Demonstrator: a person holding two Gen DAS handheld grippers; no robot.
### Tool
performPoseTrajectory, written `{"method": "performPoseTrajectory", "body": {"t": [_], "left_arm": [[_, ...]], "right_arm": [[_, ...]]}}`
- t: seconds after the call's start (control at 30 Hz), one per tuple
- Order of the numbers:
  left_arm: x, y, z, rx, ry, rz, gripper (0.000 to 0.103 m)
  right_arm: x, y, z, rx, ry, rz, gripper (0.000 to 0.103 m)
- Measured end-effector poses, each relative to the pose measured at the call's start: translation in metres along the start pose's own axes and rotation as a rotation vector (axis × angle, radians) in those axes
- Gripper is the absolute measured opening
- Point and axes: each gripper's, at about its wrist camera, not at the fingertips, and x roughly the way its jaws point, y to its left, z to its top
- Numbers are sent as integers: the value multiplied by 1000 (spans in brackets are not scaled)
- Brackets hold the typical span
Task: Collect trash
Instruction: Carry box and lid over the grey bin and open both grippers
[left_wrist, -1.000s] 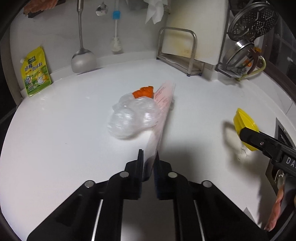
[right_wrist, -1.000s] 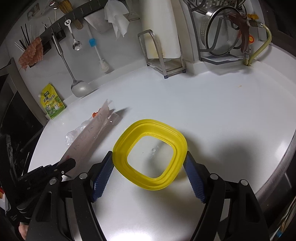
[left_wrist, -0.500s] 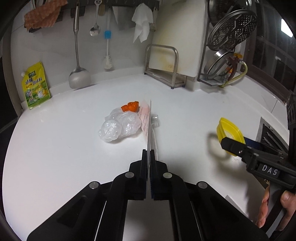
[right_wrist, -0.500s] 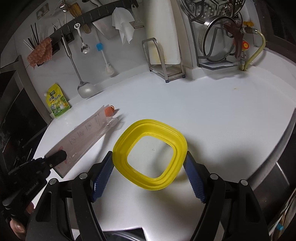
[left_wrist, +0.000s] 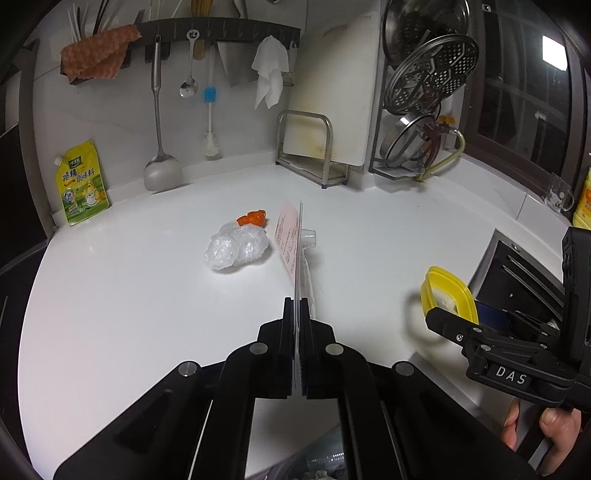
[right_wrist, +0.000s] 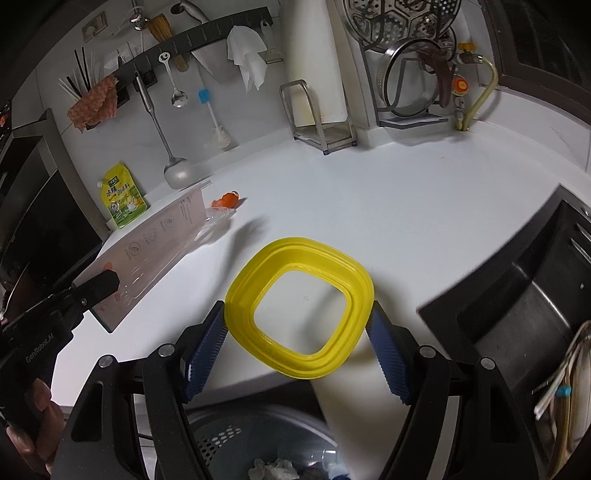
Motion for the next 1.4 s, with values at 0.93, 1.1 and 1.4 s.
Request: {"method": "performPoseTrajectory", "body": {"t": [0.93,1.1,1.4], "left_arm": [[-118,-10,-92,60,-30,-56,3],[-126,-11,-112,62,-22,-68,3],[-136,-13,-147,96,9,-90,3]], "right_arm": [[-101,52,-113,-4,-47,-36,73],[-112,55,-134,-4,-52,-42,73],[-120,54,-169,28,-31,-56,73]]}}
